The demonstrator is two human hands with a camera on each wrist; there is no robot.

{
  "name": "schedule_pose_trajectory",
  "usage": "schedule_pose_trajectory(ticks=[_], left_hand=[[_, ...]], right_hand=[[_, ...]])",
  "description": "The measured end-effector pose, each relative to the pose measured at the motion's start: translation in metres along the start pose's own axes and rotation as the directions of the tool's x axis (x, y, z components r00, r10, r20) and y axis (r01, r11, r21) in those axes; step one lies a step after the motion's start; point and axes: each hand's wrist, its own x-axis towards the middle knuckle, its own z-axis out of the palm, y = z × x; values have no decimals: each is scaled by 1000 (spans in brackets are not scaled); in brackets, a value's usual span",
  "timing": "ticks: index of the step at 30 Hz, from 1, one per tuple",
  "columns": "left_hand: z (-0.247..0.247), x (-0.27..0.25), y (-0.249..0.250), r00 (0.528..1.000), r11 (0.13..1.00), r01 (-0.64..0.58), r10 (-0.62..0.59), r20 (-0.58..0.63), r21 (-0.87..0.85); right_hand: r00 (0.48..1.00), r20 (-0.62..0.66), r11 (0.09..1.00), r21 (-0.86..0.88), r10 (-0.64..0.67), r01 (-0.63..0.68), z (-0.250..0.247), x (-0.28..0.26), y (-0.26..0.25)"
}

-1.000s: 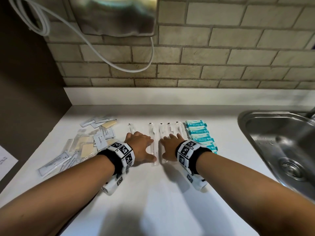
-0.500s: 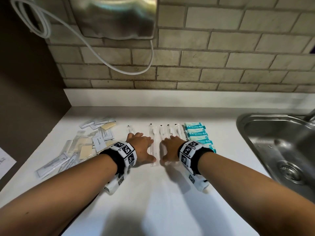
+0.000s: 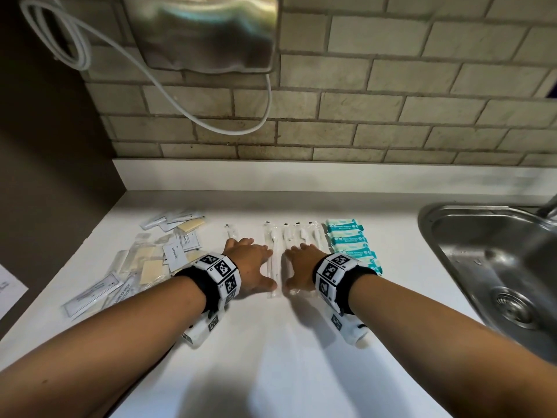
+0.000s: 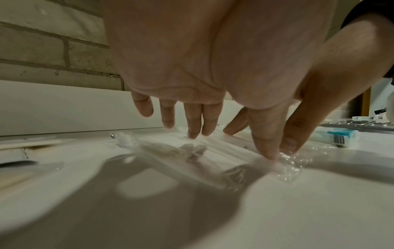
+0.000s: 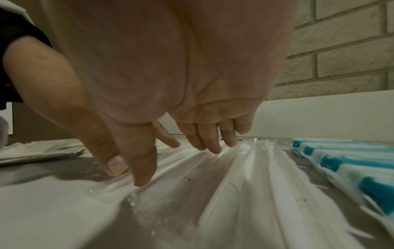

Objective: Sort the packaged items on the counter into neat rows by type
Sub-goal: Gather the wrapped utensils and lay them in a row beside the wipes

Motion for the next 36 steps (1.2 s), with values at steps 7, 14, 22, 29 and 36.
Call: schedule_pose_trajectory(ticks=[7, 14, 22, 29, 36], left_hand=[[-4, -3, -6, 997, 993, -3, -7, -80, -116], [-10, -15, -29, 987, 990, 128, -133, -93, -57], [2, -21, -38, 992, 992, 125, -125, -6, 10], [3, -17, -33, 998, 998, 62, -62, -3, -2], [-2, -12, -30, 999, 1000, -26, 26, 47, 4]], right_hand=[[998, -65, 1000, 13, -3, 3, -2, 3, -6], [995, -73, 997, -48, -66, 63, -6, 14, -25], [997, -10, 995, -59, -75, 75, -2, 24, -37], [994, 87, 996, -61, -60, 65, -6, 23, -39], [997, 37, 998, -21, -62, 63, -3, 26, -34]])
